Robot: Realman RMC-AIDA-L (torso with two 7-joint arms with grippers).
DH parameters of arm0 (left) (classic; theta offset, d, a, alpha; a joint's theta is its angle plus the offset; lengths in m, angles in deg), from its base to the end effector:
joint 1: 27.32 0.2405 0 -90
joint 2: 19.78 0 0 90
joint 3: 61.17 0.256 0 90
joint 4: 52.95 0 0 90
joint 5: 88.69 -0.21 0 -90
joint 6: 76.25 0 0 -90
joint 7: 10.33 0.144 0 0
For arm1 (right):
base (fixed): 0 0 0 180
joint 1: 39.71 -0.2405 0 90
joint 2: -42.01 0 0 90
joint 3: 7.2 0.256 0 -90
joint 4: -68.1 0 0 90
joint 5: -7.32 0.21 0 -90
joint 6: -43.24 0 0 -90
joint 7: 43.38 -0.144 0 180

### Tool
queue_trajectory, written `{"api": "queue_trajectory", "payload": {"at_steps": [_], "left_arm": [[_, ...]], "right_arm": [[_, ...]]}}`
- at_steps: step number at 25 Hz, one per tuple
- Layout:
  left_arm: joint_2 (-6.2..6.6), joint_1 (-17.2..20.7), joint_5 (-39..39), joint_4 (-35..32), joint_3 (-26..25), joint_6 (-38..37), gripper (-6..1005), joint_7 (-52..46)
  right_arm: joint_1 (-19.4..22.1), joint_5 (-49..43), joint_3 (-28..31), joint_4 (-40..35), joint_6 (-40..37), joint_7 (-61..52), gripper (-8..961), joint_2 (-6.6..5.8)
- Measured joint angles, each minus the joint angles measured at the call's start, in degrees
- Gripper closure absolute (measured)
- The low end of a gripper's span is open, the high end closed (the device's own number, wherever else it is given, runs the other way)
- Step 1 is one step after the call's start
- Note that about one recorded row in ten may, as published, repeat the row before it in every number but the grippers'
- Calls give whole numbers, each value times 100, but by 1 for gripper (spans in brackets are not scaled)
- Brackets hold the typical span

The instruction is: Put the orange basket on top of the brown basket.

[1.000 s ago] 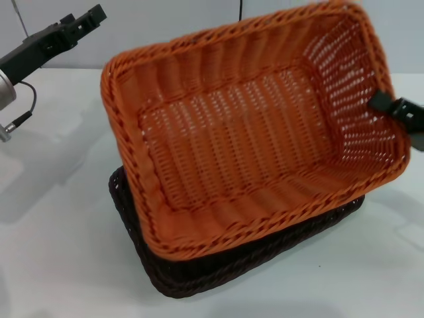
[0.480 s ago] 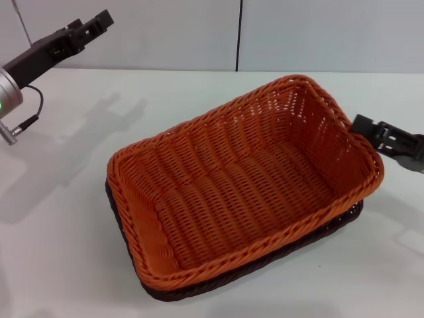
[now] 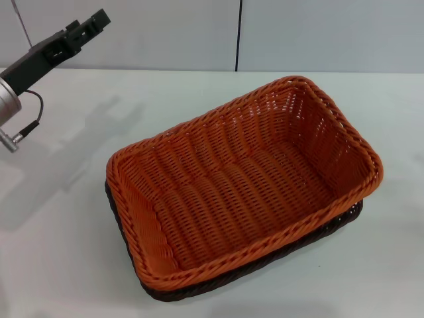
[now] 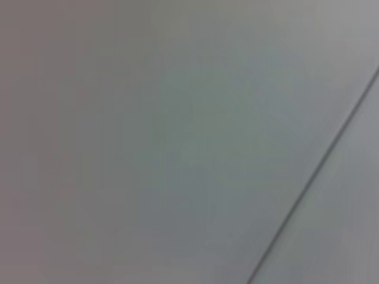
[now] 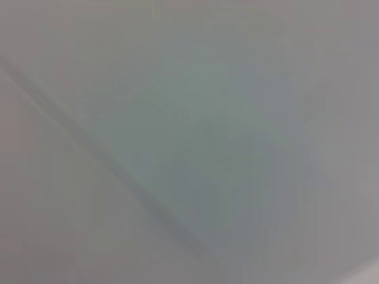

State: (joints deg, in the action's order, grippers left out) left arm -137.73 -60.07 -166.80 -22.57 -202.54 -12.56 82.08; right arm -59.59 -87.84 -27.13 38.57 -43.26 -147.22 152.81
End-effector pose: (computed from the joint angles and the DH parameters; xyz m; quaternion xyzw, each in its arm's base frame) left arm -0.2664 0.4085 0.0578 -0.7252 -0.3890 -0.4501 0.3466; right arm 0.3551 0.3065 0.1190 -0.6760 0.4897 0.4701 0.2867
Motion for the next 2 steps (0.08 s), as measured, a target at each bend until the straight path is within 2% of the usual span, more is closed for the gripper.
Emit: {"api": "queue_trajectory", "payload": {"at_steps": [2], "left_arm": [[-3, 53, 299, -157, -1, 312, 180, 285]], "right_arm": [[-2, 10, 504, 0, 75, 446, 193, 4]]}}
